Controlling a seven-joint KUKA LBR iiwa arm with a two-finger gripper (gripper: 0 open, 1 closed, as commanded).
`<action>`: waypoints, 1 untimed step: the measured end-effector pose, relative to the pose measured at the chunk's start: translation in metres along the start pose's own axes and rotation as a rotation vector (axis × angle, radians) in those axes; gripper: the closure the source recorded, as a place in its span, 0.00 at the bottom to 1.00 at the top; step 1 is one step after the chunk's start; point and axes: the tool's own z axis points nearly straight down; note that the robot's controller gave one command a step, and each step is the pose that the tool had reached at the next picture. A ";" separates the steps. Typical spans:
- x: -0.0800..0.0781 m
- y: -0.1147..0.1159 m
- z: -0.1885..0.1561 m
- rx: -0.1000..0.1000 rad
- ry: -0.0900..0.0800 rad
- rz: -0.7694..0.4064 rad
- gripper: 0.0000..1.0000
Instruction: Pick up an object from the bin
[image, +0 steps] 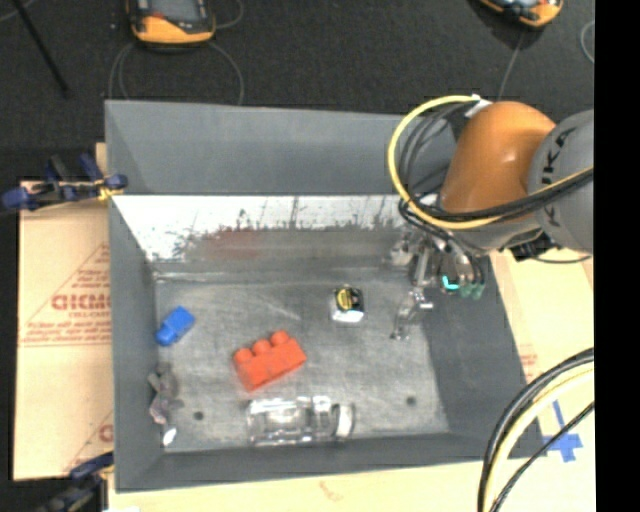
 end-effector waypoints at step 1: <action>-0.035 0.077 0.054 -0.006 -0.006 -0.002 0.00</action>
Offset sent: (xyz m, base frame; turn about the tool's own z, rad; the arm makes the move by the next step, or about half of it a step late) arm 0.0338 0.0717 -0.0516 0.0055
